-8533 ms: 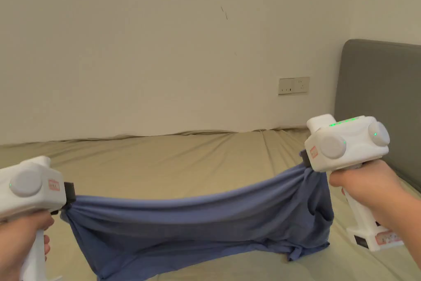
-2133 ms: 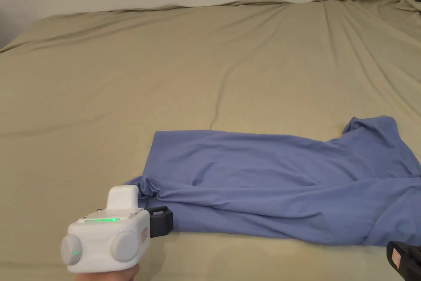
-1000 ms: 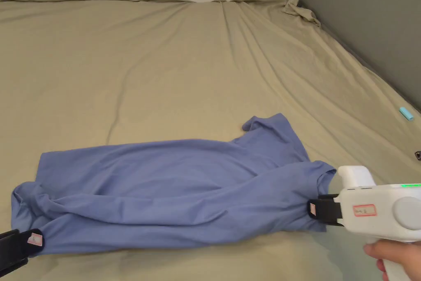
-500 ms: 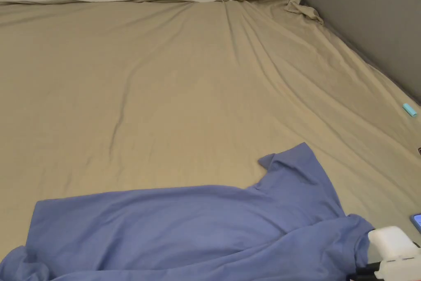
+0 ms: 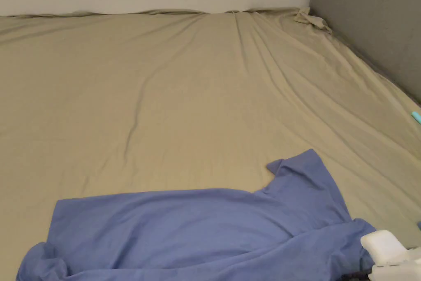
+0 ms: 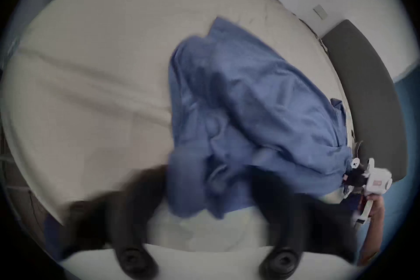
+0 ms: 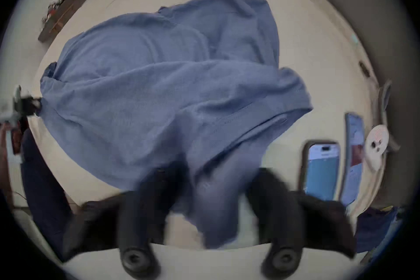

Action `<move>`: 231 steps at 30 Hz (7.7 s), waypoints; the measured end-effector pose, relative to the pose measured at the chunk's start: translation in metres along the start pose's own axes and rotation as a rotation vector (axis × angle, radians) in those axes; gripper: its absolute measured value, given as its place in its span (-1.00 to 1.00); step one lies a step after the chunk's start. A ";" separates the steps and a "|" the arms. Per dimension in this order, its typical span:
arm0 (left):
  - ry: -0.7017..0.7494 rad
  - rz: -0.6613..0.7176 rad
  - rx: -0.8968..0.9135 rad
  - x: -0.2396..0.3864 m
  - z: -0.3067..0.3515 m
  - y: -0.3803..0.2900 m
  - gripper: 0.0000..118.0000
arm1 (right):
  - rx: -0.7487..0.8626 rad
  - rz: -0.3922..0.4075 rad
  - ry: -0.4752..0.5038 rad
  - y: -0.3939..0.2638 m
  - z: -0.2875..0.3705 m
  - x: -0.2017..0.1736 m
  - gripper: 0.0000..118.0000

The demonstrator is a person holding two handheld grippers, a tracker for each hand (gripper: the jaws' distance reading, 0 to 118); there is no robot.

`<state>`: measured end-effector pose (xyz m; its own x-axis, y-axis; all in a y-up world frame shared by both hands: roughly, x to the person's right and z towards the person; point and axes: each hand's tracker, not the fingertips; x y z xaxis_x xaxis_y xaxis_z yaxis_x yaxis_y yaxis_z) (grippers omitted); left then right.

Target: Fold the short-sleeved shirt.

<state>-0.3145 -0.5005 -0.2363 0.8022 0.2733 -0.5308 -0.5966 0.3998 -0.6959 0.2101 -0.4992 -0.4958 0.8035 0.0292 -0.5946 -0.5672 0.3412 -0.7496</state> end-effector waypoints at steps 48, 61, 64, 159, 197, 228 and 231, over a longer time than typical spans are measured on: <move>-0.005 -0.135 0.141 0.074 -0.080 0.165 -0.90 | 0.241 -0.284 0.004 0.147 -0.042 0.040 0.89; -0.022 -0.113 0.120 0.059 -0.066 0.175 -0.90 | 0.026 -0.238 -0.056 0.185 -0.097 0.074 -0.58; -0.045 -0.081 0.117 0.055 -0.067 0.179 -0.90 | 0.126 -0.220 -0.033 0.182 -0.075 0.062 -0.94; -0.741 0.298 -0.256 -0.055 -0.071 0.026 -0.66 | 0.461 -0.125 0.436 0.032 0.086 -0.101 -0.93; -0.326 0.046 -0.071 0.075 -0.066 0.014 -0.53 | 0.466 -0.139 0.325 0.034 0.106 -0.102 -0.93; -0.058 -0.501 0.041 0.222 -0.067 -0.056 -0.91 | 0.450 -0.135 0.389 0.026 0.113 -0.110 -0.93; -0.380 -0.345 -0.027 0.200 -0.038 -0.035 -0.90 | 0.457 -0.117 0.398 0.027 0.115 -0.113 -0.93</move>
<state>-0.1337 -0.4929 -0.3363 0.9006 0.4306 -0.0583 -0.2925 0.5014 -0.8143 0.1247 -0.3851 -0.4154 0.6765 -0.3561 -0.6446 -0.2735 0.6912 -0.6689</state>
